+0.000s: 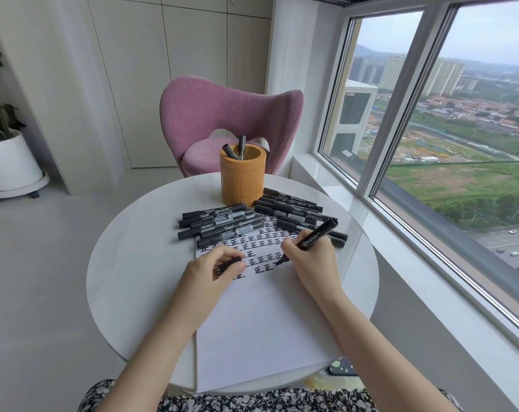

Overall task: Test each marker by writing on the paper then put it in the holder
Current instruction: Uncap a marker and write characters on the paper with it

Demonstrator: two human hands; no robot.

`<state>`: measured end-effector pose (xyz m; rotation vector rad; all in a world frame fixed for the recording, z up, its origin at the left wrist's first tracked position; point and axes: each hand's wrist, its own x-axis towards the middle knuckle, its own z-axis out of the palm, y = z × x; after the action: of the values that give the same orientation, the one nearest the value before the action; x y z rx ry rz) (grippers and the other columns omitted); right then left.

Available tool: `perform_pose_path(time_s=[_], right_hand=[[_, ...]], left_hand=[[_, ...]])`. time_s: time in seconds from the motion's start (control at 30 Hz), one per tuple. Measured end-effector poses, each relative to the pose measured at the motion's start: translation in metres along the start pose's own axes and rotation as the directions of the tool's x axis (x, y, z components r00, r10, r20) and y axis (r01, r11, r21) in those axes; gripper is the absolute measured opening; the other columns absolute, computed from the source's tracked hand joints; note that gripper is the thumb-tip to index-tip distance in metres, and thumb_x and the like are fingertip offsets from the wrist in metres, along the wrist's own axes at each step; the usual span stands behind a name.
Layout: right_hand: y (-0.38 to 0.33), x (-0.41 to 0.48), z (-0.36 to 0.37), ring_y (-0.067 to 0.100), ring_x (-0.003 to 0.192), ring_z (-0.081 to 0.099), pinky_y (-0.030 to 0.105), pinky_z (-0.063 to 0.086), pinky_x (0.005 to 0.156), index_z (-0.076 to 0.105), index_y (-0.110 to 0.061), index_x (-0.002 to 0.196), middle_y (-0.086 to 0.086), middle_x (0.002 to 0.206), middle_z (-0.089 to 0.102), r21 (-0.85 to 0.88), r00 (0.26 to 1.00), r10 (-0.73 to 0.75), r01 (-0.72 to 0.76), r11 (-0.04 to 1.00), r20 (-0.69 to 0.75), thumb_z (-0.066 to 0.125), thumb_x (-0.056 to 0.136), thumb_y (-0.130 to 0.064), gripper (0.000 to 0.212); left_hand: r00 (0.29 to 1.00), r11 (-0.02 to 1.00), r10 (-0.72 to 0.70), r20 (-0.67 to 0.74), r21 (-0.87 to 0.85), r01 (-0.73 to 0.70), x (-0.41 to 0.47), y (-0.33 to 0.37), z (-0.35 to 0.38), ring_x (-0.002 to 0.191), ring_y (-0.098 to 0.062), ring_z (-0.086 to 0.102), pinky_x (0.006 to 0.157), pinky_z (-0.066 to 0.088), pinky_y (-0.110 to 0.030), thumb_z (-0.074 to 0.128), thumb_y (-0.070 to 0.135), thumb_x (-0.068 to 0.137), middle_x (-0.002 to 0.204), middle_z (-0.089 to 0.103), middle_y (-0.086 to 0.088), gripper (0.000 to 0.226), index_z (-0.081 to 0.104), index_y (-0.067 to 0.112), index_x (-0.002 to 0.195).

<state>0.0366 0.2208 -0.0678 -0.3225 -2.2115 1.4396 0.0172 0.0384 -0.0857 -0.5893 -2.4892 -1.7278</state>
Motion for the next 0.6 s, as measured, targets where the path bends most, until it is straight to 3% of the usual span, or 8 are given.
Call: perform_pose_path(time_s=[0.6], right_hand=[[-0.0009, -0.0006, -0.0007, 0.009, 0.053, 0.021, 0.025, 0.018, 0.048, 0.033, -0.011, 0.059, -0.003, 0.053, 0.027, -0.004, 1.000, -0.015, 0.015, 1.000, -0.002, 0.058, 0.079, -0.004, 0.033]], left_hand=[[1.000, 1.000, 0.001, 0.000, 0.002, -0.001, -0.0005, 0.0000, -0.0003, 0.075, 0.002, 0.065, 0.072, 0.046, -0.009, 0.067, 0.013, 0.084, 0.081, 0.072, 0.007, 0.009, 0.067, 0.019, 0.091]])
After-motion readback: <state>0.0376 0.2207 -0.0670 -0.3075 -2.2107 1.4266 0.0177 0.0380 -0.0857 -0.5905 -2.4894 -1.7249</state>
